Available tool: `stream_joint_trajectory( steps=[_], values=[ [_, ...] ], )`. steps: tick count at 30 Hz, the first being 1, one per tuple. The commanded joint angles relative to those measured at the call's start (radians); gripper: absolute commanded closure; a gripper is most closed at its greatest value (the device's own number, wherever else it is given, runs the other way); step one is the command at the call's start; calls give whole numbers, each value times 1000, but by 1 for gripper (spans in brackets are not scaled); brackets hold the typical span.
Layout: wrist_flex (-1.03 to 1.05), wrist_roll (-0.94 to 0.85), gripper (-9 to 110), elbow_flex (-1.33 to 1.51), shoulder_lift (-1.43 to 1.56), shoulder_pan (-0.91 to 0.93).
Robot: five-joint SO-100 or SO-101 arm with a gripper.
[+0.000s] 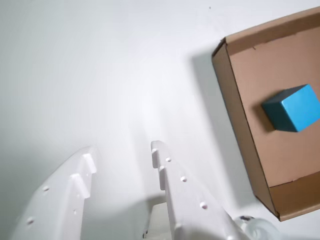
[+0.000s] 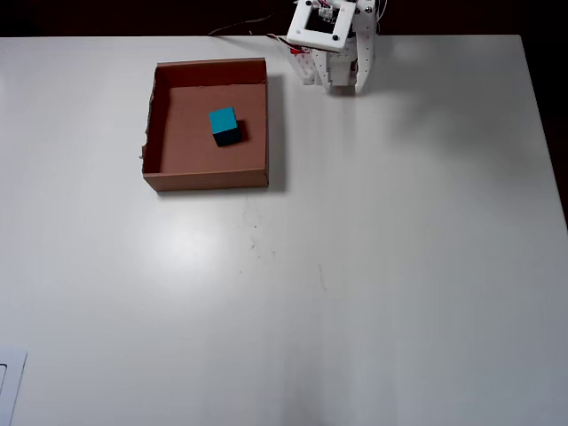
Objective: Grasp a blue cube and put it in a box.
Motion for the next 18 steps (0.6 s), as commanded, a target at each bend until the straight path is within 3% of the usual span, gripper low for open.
stream_joint_trajectory(
  steps=[1, 18],
  values=[
    [0, -12, 88, 29, 40, -32],
    [-37, -5, 88, 103, 115, -137]
  ],
)
